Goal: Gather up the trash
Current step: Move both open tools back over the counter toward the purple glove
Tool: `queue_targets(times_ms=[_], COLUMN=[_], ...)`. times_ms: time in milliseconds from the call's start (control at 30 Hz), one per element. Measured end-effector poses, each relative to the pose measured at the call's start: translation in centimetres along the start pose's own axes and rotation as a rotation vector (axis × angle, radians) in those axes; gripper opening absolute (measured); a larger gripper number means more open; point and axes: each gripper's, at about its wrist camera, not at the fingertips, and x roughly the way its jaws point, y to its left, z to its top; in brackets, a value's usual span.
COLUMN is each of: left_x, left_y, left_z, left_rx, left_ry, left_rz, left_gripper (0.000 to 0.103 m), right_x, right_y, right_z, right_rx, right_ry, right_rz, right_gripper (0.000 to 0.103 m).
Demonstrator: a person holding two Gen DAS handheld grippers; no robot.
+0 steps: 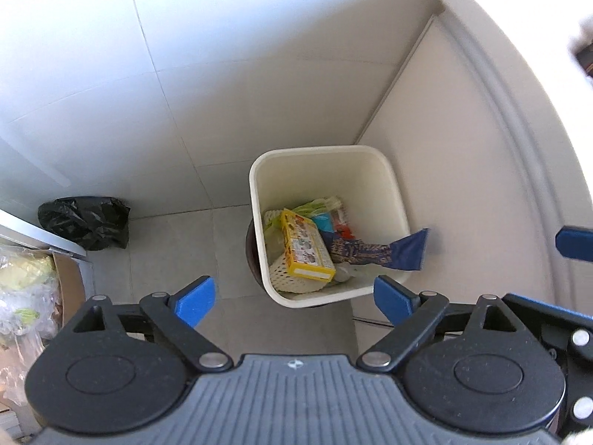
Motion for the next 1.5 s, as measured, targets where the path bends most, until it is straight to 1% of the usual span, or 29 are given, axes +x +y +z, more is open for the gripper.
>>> queue_targets(times_ms=[67,100,167,233,333,433,533,600,667,767,833,867,1000,1100,1233,1267,1433,1500], left_x=[-1.2,-1.9,-3.3,-4.8,-6.9,-8.7,-10.4,-11.4,-12.7,-14.3,-14.9,-15.1,-15.1,-14.6,-13.5,-13.7,-11.6,-10.9], left_y=[-0.2,-0.3,-0.8,-1.6,-2.7,-3.8,-5.2,-6.1,-7.0,-8.2,-9.5,-10.2,-13.8,-17.0,-22.1,-23.0,-29.0,-30.5], left_z=[-0.3,-0.5,-0.9,-1.5,-2.2,-2.2,-2.3,-2.2,-2.0,-1.3,-0.3,0.3,2.8,4.7,6.9,7.1,8.6,8.6], left_rx=[0.007,0.015,0.039,0.072,0.125,0.167,0.208,0.232,0.250,0.274,0.297,0.306,0.322,0.354,0.448,0.478,0.614,0.658], left_ry=[-0.027,-0.042,-0.069,-0.107,-0.154,-0.180,-0.204,-0.221,-0.220,-0.251,-0.272,-0.288,-0.355,-0.385,-0.411,-0.410,-0.422,-0.425], left_rz=[-0.011,-0.017,-0.018,-0.008,-0.011,-0.026,-0.043,-0.047,-0.055,-0.096,-0.125,-0.135,-0.170,-0.202,-0.223,-0.233,-0.273,-0.290], left_gripper=[0.094,0.096,0.097,0.100,0.102,0.102,0.102,0.102,0.102,0.102,0.102,0.103,0.102,0.103,0.103,0.103,0.103,0.103], right_x=[-1.4,-2.0,-3.4,-4.8,-7.0,-8.9,-10.8,-11.8,-13.1,-14.6,-15.1,-15.9,-16.3,-16.4,-15.8,-15.5,-13.5,-12.6], right_y=[-0.3,-0.5,-1.0,-1.7,-2.9,-4.5,-6.5,-8.0,-9.7,-13.0,-15.5,-16.8,-21.7,-24.4,-28.4,-29.5,-34.8,-37.0], right_z=[-0.8,-1.2,-2.0,-2.7,-3.9,-5.2,-6.6,-7.7,-8.9,-10.7,-11.6,-12.0,-12.8,-13.0,-13.3,-13.3,-13.7,-14.0], right_rx=[0.013,0.017,0.022,0.032,0.060,0.096,0.144,0.163,0.151,0.125,0.154,0.181,0.284,0.312,0.344,0.357,0.450,0.498], right_ry=[-0.030,-0.047,-0.082,-0.120,-0.187,-0.241,-0.289,-0.319,-0.327,-0.342,-0.351,-0.358,-0.398,-0.419,-0.441,-0.449,-0.483,-0.487], right_rz=[0.003,0.001,-0.009,-0.035,-0.081,-0.116,-0.157,-0.179,-0.228,-0.329,-0.378,-0.392,-0.409,-0.428,-0.462,-0.466,-0.462,-0.461], right_gripper=[0.070,0.071,0.074,0.076,0.082,0.082,0.087,0.089,0.090,0.092,0.093,0.093,0.094,0.094,0.094,0.094,0.094,0.094])
